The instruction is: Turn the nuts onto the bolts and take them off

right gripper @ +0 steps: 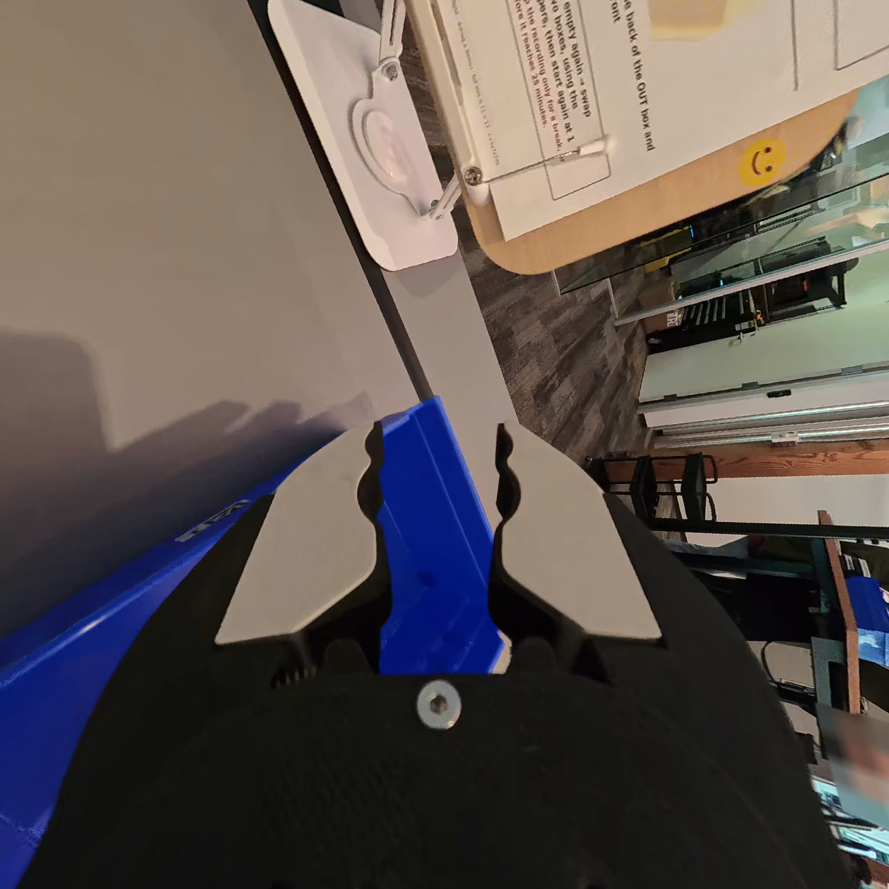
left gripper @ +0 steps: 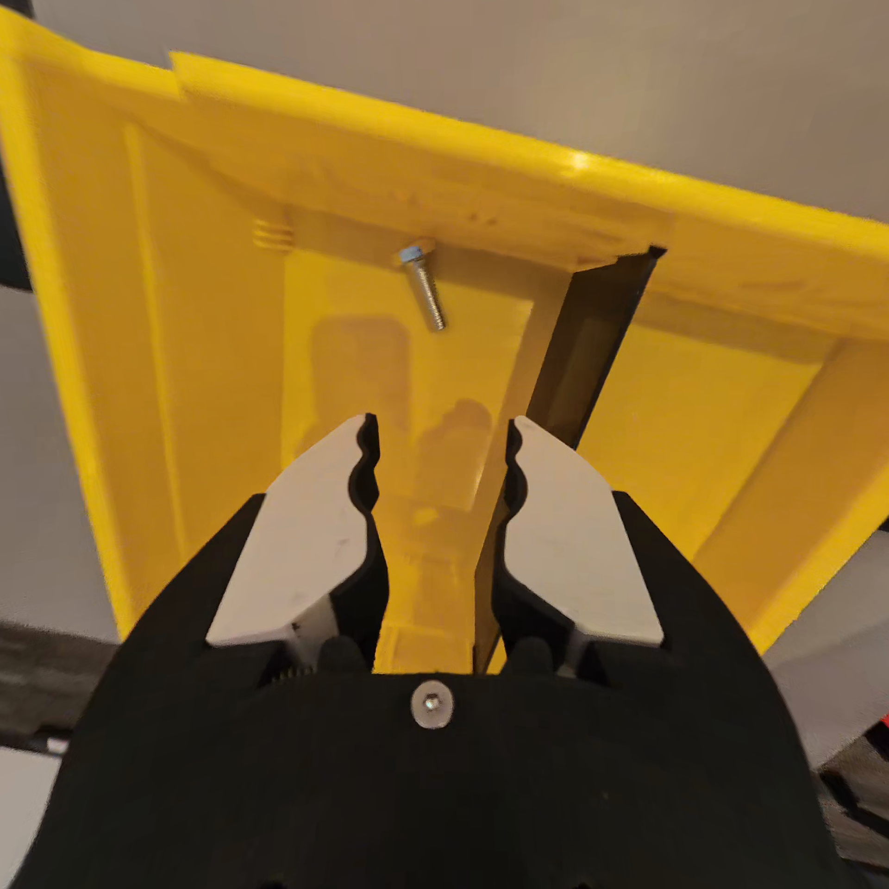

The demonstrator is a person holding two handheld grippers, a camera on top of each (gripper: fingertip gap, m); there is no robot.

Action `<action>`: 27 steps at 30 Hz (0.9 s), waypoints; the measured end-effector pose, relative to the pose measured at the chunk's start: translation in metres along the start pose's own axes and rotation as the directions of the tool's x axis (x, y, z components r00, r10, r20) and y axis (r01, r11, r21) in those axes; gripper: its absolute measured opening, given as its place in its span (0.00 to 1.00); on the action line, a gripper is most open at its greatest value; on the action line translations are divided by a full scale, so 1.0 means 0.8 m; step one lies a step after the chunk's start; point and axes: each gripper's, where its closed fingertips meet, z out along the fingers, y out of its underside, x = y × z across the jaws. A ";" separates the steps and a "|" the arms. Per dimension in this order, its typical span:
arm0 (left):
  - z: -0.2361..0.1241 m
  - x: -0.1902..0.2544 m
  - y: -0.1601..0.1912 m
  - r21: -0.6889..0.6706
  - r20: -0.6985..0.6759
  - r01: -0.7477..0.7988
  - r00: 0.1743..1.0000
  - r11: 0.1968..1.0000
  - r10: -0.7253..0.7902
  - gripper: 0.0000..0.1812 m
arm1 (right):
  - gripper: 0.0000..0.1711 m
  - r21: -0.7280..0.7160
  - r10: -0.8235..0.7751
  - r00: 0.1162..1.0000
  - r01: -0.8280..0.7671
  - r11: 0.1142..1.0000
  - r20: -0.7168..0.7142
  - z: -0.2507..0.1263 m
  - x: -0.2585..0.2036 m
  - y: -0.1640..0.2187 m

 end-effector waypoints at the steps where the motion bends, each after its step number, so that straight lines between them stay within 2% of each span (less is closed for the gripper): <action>1: 0.005 0.001 0.000 0.014 -0.011 -0.026 1.000 1.000 0.026 0.27 | 0.27 0.004 -0.003 1.000 0.003 1.000 0.010 0.004 -0.004 -0.003; 4: 0.012 0.002 -0.010 0.071 -0.042 -0.077 0.996 0.995 0.080 0.27 | 0.27 0.035 -0.013 0.999 0.011 0.999 0.044 0.015 -0.016 -0.016; 6: 0.018 0.001 -0.020 0.094 -0.115 -0.001 0.993 0.996 0.012 0.29 | 0.27 0.038 -0.019 0.998 0.017 0.999 0.054 0.022 -0.022 -0.022; 7: 0.021 0.004 -0.026 0.102 -0.170 0.044 0.985 0.994 -0.026 0.29 | 0.27 0.025 -0.028 0.998 0.026 0.999 0.051 0.025 -0.023 -0.021; 9: 0.029 -0.002 -0.037 0.124 -0.196 0.106 0.977 0.987 -0.080 0.25 | 0.27 -0.007 -0.049 0.998 0.049 0.999 0.041 0.028 -0.023 -0.017; 14: 0.052 -0.020 -0.042 0.109 -0.115 0.122 0.987 0.986 -0.110 0.21 | 0.27 -0.004 -0.029 0.999 0.029 1.000 0.044 0.028 -0.021 -0.013; 17: 0.069 -0.013 -0.041 0.076 -0.133 0.135 0.983 0.988 -0.124 0.19 | 0.27 -0.014 -0.032 0.999 0.033 0.999 0.035 0.025 -0.018 -0.009; 19: 0.070 -0.016 -0.042 0.082 -0.091 0.132 0.988 0.988 -0.125 0.05 | 0.27 -0.015 -0.033 0.999 0.033 0.999 0.025 0.020 -0.015 -0.008; 21: 0.070 -0.020 -0.038 0.056 -0.047 0.166 0.985 0.984 -0.164 0.05 | 0.27 -0.001 -0.027 0.999 0.027 1.000 0.019 0.014 -0.012 -0.010; 24: 0.055 -0.020 -0.025 0.066 -0.008 0.220 0.976 0.973 -0.220 0.05 | 0.27 0.028 -0.021 1.000 0.021 0.999 0.007 0.004 -0.007 -0.014; 27: 0.009 -0.022 -0.021 0.147 0.058 0.272 0.957 0.951 -0.283 0.05 | 0.27 0.056 -0.024 1.000 0.025 0.998 -0.012 -0.007 -0.002 -0.021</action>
